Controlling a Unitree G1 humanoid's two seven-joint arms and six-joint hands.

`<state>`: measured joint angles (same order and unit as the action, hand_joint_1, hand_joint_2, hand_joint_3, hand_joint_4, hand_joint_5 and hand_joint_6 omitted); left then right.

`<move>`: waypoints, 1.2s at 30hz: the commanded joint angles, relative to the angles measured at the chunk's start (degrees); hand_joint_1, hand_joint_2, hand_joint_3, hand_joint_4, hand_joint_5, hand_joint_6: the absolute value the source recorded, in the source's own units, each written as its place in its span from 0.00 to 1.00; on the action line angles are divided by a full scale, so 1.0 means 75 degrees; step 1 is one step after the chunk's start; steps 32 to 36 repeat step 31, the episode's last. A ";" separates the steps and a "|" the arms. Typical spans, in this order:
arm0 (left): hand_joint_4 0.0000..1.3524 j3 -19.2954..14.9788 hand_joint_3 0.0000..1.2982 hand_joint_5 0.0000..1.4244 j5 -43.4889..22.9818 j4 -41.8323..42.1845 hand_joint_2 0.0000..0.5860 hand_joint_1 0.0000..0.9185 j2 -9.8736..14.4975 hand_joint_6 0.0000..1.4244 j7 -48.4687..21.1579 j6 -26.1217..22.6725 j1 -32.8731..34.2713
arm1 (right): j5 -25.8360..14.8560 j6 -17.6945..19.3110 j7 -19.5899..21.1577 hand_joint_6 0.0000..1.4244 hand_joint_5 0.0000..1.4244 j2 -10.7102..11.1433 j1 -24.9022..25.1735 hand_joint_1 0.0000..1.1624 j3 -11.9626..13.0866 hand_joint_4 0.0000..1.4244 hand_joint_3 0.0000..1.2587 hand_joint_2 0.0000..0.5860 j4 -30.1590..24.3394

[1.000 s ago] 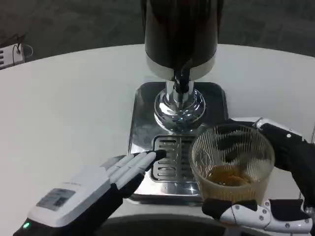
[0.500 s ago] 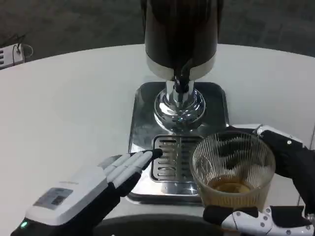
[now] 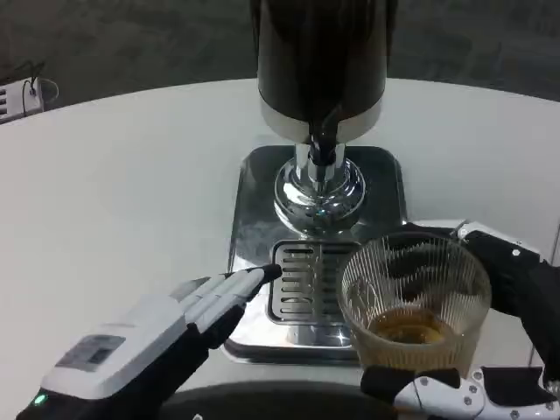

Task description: Grasp the cup under the faucet to collect the drink, then remove the cup.

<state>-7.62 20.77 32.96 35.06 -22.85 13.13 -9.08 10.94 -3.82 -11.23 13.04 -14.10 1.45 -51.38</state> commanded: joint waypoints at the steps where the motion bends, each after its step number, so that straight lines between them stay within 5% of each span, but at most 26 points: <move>1: 0.00 0.0004 0.00 0.00 0.0001 0.0062 0.07 0.00 0.0003 0.00 -0.0082 -0.0087 -0.0092 | -0.0108 0.0220 0.0038 1.00 0.93 -0.0053 0.0013 0.85 -0.0014 0.88 0.83 0.29 -0.0179; 36: 0.00 0.0070 0.00 0.00 -0.0044 -0.0128 0.07 0.00 0.0045 0.00 -0.0140 -0.0207 0.0103 | -0.0061 0.0151 0.0057 1.00 0.93 -0.0162 0.0245 0.85 -0.0025 0.88 0.83 0.29 0.0017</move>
